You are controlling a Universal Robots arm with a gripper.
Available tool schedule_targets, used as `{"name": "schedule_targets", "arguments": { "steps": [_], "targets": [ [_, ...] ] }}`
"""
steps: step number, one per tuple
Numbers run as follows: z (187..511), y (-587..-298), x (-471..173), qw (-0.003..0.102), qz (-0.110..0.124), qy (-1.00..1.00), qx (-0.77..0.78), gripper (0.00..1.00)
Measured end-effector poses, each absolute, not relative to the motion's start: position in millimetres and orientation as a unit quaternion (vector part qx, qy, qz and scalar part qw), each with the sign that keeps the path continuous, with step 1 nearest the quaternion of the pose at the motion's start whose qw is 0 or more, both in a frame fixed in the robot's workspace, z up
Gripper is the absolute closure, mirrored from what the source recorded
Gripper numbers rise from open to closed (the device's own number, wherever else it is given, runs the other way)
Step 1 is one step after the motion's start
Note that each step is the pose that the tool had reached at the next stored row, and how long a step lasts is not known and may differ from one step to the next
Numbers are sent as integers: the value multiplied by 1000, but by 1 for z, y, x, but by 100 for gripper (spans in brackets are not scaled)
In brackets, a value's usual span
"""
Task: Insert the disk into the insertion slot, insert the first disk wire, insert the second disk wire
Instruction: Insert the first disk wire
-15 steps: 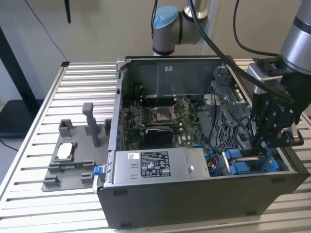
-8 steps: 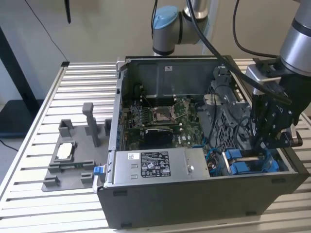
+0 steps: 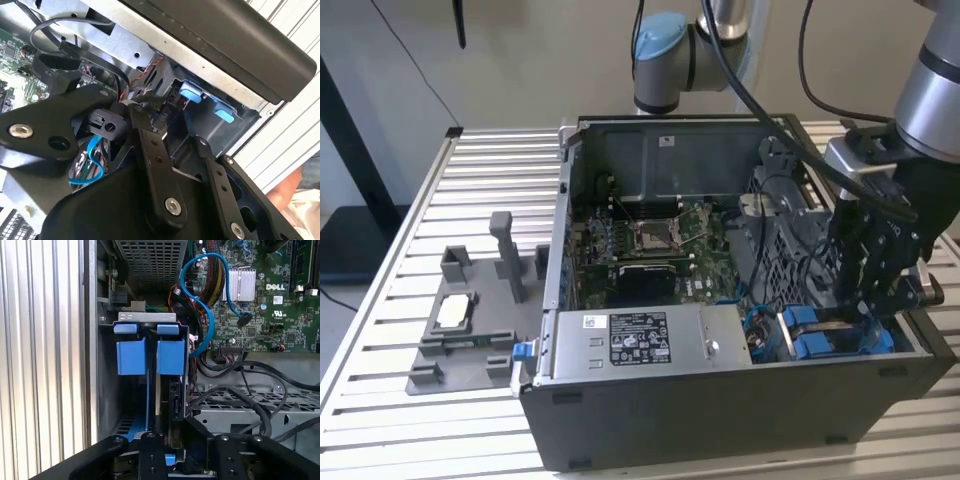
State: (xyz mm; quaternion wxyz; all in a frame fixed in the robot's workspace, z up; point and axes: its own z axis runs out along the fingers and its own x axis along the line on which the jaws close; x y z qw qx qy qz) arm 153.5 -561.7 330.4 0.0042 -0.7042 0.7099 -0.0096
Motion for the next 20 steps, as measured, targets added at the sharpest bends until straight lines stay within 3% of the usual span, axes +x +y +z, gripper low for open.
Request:
{"name": "schedule_targets", "arguments": {
  "steps": [20],
  "targets": [
    [382, -560, 154, 5, -9, 710, -704, 67]
  ]
}}
